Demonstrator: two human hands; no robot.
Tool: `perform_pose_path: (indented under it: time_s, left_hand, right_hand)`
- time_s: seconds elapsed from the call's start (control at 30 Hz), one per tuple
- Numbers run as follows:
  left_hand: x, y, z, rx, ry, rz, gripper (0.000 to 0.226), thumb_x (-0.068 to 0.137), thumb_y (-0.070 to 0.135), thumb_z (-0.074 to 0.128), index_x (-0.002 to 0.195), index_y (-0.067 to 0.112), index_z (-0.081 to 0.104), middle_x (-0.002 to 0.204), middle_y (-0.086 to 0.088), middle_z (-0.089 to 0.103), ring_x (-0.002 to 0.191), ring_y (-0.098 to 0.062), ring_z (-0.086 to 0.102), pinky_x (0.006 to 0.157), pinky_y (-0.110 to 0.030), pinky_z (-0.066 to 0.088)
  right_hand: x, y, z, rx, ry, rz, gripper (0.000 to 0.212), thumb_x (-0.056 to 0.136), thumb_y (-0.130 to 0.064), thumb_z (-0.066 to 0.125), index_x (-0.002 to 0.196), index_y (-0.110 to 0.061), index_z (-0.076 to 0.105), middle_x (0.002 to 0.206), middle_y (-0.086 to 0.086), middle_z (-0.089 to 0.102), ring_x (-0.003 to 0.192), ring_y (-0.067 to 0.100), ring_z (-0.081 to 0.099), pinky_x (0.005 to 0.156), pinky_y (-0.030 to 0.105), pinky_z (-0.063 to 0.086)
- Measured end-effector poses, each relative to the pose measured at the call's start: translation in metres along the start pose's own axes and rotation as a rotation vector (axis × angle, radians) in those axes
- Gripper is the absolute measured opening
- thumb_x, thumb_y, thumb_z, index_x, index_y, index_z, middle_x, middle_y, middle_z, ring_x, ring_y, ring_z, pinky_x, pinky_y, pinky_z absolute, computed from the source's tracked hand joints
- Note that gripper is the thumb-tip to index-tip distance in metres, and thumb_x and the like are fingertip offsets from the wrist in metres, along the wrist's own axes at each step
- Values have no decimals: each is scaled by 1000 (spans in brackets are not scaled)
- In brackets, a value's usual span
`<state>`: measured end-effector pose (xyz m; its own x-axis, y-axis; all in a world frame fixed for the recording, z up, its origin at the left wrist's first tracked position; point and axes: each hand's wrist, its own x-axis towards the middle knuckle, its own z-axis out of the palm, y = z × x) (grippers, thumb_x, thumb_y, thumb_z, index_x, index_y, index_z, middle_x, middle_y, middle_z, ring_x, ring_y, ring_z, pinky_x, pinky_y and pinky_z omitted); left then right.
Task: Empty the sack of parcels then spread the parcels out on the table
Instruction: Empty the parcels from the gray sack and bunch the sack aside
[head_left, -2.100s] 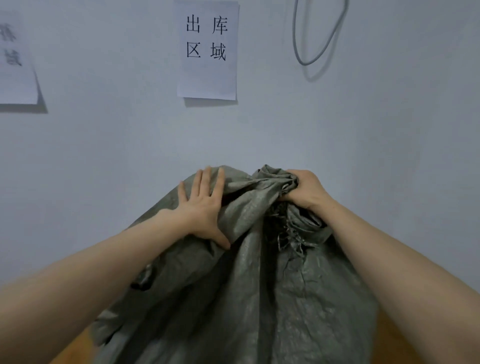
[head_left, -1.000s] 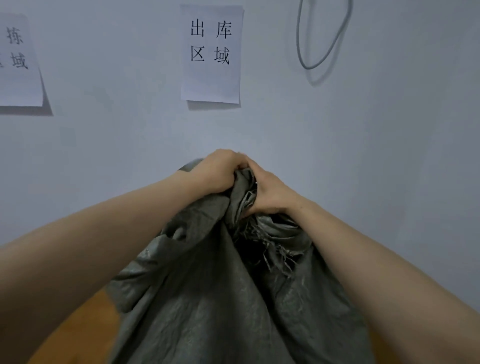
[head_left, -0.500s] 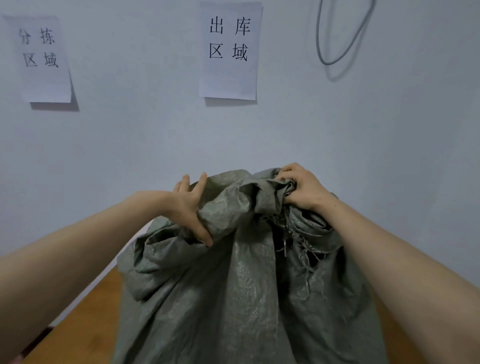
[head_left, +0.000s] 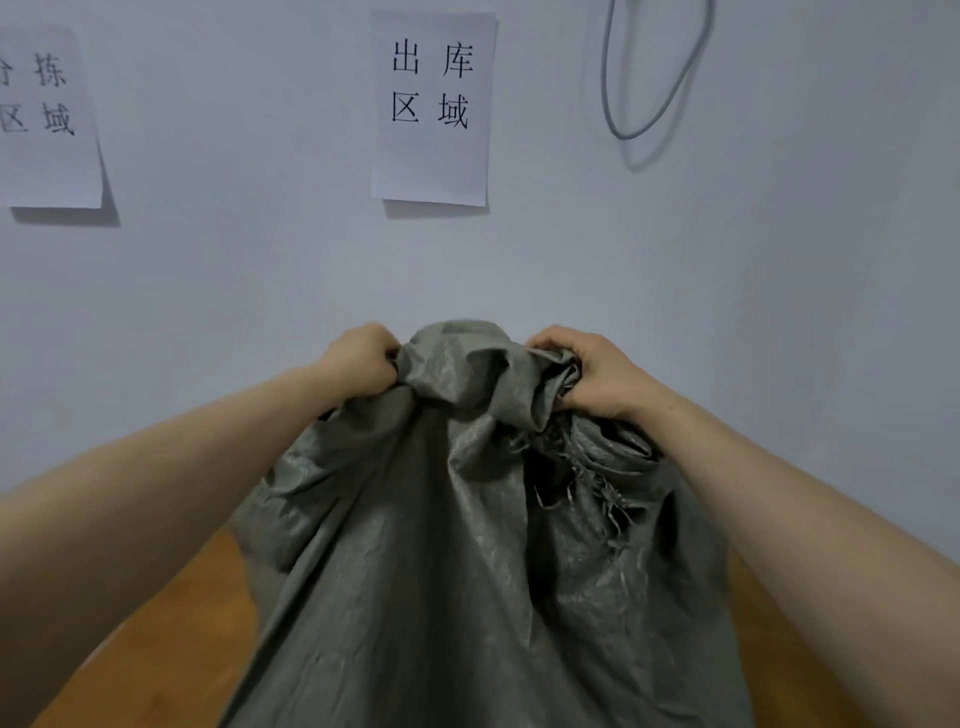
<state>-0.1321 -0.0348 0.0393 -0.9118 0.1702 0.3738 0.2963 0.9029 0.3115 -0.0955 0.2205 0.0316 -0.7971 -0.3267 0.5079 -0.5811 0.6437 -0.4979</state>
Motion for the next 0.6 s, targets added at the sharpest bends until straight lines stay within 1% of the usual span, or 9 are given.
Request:
perform_pose_path:
  time_s: [0.1,0.17,0.2,0.27,0.33,0.4,0.47,0.53,0.6]
  left_hand:
    - [9,20,-14,-65,95,54,21,85,3,52,94,-7,68,93,-27,64,83,-29,57,67,-27,37]
    - [10,36,-17,-85,118,109,21,82,2,52,90,-8,68,81,-24,60,76,-24,52,65,-27,36]
    - [9,43,-17,-92,119,136,20,82,1,53,90,-8,69,79,-23,59,75,-24,51,65,-27,36]
    - [5,54,-17,-112,104,169,21,81,-1,53,91,-6,71,83,-25,64,75,-25,53,65,-27,37]
    - [1,57,-15,-148,89,179,23,81,-4,52,93,-3,72,89,-27,67,78,-25,56,66,-25,35]
    - [-3,56,-12,-221,75,149,24,82,-4,52,95,-2,72,91,-26,68,78,-19,54,66,-24,35]
    - [-4,55,-5,-316,28,88,21,83,0,53,93,-3,72,86,-24,67,76,-18,53,65,-25,40]
    - [-5,49,-4,-469,-74,19,16,82,5,59,88,-3,71,76,-16,63,71,-20,54,65,-27,44]
    - [-9,37,-14,-733,-230,-29,16,80,10,65,94,4,71,86,-10,65,81,-22,59,78,-30,50]
  right_hand:
    - [10,-16,8,-18,-79,-65,106,60,-6,88,144,-25,26,145,-2,31,134,10,33,109,19,25]
    - [13,-22,18,49,-138,-40,125,57,-4,89,151,-20,8,156,-1,14,140,10,25,111,19,26]
    - [14,-26,24,96,-151,10,123,57,0,88,151,-18,9,154,1,21,133,6,36,104,14,35]
    - [15,-30,30,84,-225,32,95,56,-10,88,136,-20,38,125,-1,48,98,-7,54,82,4,43]
    - [26,-35,28,191,-247,-70,44,64,-45,78,97,-22,59,93,-3,58,83,1,58,84,17,44]
    - [41,-33,41,577,-166,31,33,86,-48,55,84,-15,59,75,1,63,73,12,60,85,23,41]
    - [29,-34,44,251,-122,70,6,98,-18,46,97,-18,52,81,-2,62,72,10,61,85,9,39]
    - [22,-26,51,38,-44,159,33,93,5,50,121,-10,48,102,-2,52,90,9,50,67,-3,37]
    - [20,-12,52,30,-7,185,36,91,7,51,127,8,47,119,12,55,97,11,40,59,-6,33]
